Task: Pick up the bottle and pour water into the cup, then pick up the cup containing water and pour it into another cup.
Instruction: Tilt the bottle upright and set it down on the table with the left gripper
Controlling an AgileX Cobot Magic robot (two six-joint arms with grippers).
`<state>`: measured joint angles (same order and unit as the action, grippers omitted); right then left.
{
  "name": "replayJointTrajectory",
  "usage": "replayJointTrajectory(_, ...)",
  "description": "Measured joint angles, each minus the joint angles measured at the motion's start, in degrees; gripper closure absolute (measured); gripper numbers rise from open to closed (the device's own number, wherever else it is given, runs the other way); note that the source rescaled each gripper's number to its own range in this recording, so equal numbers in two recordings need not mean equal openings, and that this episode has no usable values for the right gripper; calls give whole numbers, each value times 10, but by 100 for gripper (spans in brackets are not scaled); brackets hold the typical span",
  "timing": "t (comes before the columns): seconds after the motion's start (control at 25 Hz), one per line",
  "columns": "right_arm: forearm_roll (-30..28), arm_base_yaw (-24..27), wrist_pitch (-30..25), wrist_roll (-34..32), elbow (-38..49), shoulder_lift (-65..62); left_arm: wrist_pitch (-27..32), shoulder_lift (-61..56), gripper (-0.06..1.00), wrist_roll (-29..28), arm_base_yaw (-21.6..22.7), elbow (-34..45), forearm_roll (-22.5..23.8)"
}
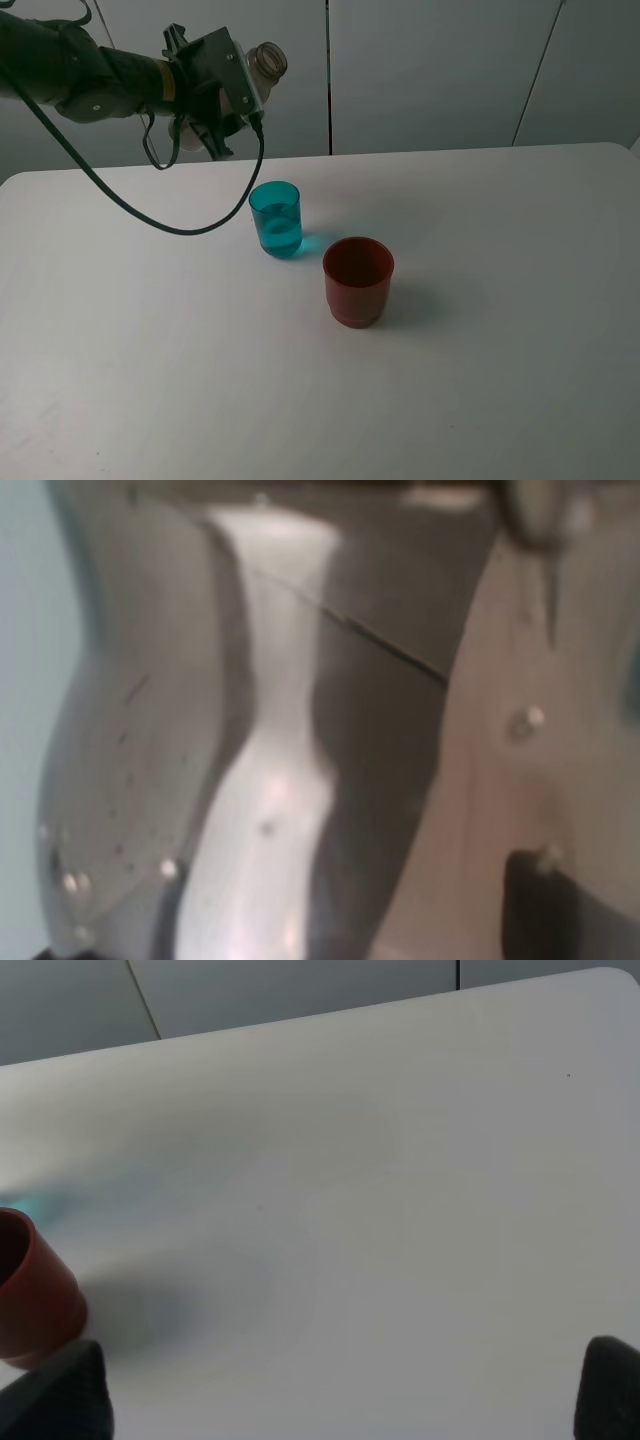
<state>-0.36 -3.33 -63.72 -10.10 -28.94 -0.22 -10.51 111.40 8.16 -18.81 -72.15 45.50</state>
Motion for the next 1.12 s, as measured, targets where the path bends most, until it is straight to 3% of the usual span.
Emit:
replayJointTrajectory(0.12,0,0,0,0,0,0,-51,-2,92,-88,12,23,-10)
replayJointTrajectory(0.2,0,0,0,0,0,0,-125,-4,92,-142,30,53,-12)
replayJointTrajectory(0.36,0,0,0,0,0,0,-248,-7,92,-201,75,116,-14)
replayJointTrajectory(0.52,0,0,0,0,0,0,-289,-7,92,-219,125,165,-23)
replayJointTrajectory(0.8,0,0,0,0,0,0,-429,19,92,-225,216,230,-24)
replayJointTrajectory(1.12,0,0,0,0,0,0,-547,93,92,-225,270,235,-24)
